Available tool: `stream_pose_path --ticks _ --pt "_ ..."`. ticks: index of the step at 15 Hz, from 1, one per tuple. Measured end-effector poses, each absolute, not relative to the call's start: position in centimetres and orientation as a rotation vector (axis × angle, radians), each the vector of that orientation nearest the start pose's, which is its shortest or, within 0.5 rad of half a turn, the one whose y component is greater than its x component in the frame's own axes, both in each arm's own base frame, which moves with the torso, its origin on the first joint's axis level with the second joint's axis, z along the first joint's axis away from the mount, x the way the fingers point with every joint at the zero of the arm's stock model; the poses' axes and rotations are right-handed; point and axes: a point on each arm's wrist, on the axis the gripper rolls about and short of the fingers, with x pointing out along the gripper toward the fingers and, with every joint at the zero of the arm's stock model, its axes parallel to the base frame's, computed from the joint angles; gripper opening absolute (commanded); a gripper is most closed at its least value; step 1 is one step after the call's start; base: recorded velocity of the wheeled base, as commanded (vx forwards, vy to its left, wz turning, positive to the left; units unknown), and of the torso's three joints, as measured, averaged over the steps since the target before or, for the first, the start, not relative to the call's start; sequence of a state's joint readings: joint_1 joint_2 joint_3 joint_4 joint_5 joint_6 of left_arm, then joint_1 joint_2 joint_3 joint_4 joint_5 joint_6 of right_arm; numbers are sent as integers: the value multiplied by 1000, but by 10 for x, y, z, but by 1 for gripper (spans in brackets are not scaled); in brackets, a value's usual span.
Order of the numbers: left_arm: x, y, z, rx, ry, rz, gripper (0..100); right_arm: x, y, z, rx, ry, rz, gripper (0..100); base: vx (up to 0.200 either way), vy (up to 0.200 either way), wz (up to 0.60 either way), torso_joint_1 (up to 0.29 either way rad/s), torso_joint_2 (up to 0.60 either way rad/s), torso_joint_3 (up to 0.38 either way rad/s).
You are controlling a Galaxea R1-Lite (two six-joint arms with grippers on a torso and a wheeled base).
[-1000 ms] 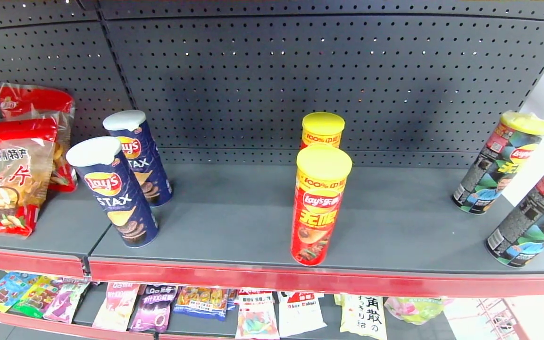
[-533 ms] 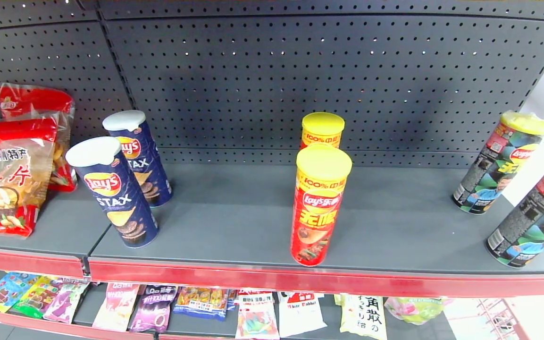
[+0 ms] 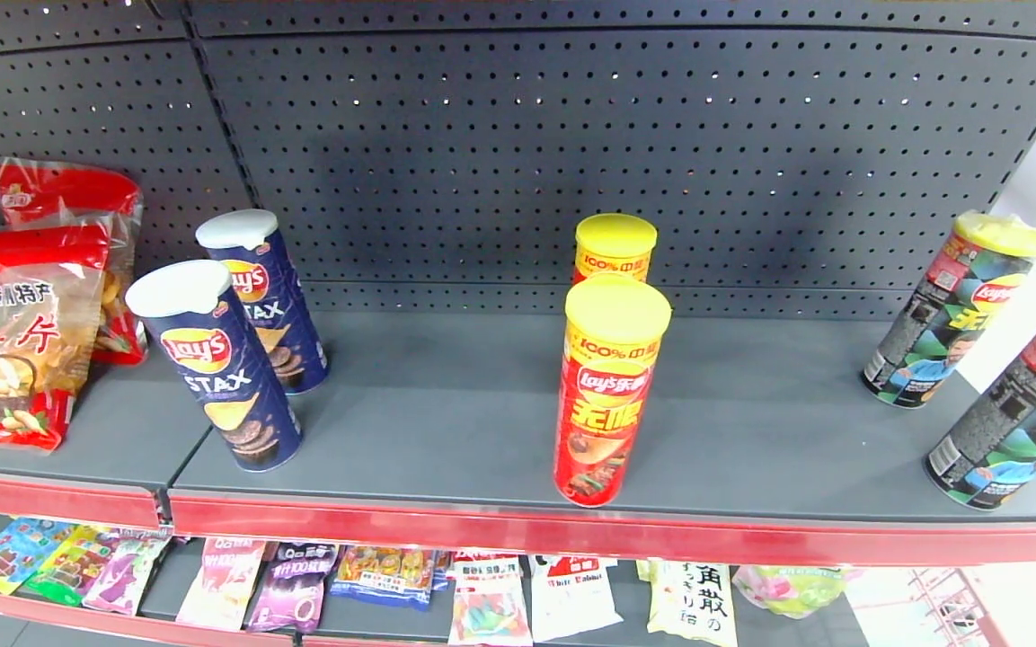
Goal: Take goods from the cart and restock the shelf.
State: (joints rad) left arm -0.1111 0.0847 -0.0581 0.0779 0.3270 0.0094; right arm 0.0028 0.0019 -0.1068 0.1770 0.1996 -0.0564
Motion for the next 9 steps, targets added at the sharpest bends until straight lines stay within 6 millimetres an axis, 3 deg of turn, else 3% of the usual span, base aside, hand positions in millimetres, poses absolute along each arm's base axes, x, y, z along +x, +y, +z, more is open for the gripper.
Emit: stream_pose_path --ticks 5,7,9 --pt "-19 6 88 33 162 377 100 -31 4 87 -52 82 171 100 0 0 0 0 0 0" --pt "-21 4 87 18 125 250 100 -32 3 87 -48 74 148 100 0 0 0 0 0 0" --pt "-24 -1 86 -45 61 6 100 -32 3 87 -25 71 137 100 0 0 0 0 0 0"
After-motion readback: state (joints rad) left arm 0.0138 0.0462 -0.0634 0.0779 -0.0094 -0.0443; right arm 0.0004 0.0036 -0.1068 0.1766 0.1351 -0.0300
